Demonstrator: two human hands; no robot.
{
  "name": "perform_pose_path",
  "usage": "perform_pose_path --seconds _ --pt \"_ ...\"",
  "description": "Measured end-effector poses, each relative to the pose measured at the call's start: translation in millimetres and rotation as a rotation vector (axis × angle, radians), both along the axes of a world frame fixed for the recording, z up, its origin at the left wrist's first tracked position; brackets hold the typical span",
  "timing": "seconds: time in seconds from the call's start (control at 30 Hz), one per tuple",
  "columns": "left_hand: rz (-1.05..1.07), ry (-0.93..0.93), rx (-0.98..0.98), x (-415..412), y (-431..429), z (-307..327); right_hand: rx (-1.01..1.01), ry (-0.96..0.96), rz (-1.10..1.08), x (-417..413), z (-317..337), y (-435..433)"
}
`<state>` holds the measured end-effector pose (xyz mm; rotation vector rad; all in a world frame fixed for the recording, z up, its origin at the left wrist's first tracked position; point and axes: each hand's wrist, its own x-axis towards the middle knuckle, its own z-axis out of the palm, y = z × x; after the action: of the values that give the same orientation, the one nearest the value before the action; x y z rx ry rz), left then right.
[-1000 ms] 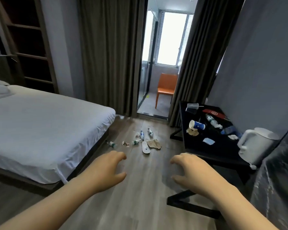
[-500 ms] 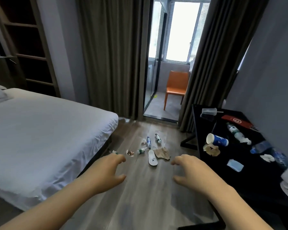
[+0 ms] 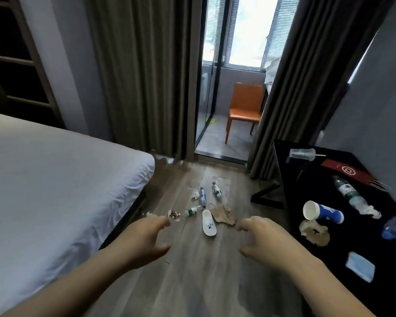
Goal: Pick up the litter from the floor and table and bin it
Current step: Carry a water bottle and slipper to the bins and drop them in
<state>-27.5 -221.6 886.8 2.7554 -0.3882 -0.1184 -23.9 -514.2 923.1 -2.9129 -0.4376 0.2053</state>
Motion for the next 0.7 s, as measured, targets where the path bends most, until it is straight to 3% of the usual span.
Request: perform_pose_path --seconds 0.33,0.7 --pt "-0.072 -0.012 -0.009 199.8 63.6 -6.0 -0.008 0.057 -0.109 169.0 -6.9 62.4" --pt "-0.099 0.087 -0.004 332.5 77.3 -36.5 -0.043 0.160 -0.220 288.8 -37.3 72.2"
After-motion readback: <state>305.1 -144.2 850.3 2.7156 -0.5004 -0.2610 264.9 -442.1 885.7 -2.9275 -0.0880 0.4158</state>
